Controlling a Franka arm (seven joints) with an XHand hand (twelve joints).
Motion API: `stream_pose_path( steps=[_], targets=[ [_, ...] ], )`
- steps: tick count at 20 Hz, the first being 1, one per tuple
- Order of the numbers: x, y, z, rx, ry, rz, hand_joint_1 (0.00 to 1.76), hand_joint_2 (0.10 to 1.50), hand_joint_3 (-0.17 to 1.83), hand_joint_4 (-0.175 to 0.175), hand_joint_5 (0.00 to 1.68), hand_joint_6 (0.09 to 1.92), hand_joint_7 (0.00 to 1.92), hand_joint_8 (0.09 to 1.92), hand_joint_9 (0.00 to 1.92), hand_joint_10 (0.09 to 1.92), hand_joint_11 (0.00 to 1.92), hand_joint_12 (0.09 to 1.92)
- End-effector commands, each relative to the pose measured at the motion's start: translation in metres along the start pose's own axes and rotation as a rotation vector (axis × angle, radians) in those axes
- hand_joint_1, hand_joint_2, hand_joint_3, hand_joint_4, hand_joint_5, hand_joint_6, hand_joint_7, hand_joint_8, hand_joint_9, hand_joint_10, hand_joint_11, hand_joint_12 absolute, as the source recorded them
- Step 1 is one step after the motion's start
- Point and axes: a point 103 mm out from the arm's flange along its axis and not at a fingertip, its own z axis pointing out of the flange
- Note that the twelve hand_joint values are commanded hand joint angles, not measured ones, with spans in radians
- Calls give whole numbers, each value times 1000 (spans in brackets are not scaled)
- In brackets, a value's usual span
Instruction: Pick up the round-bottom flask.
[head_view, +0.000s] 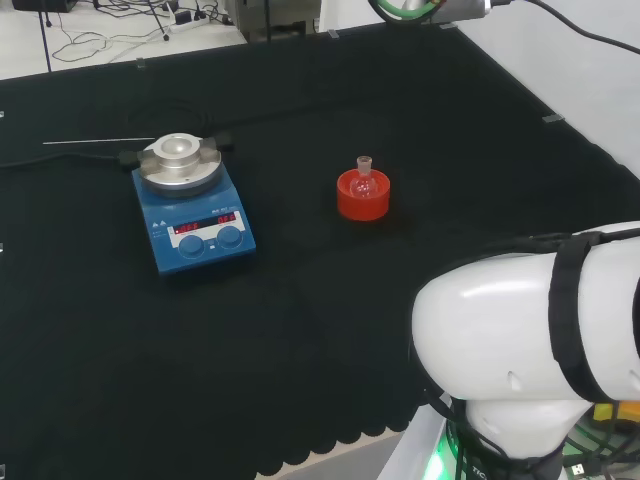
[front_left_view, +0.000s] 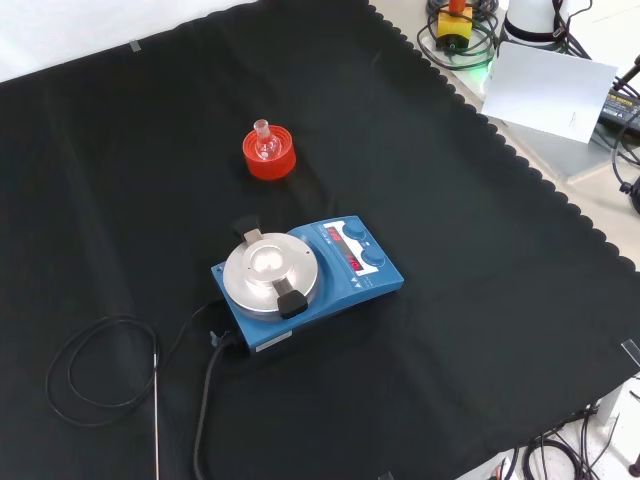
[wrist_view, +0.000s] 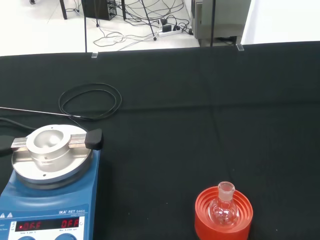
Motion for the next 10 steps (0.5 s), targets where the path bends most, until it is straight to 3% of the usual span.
stream_pose_path(
  steps=[1,4,10],
  targets=[
    [-2,0,1,-6,-6,1,281,1090,495,-6,405,228,111,601,272,660,65,1384],
    [-2,2,3,-3,-9,-1,167,1230,388,4,400,216,102,573,253,656,51,1373],
    [-9,8,9,6,-14,9,156,1253,359,5,402,213,103,568,252,656,51,1372]
  ],
)
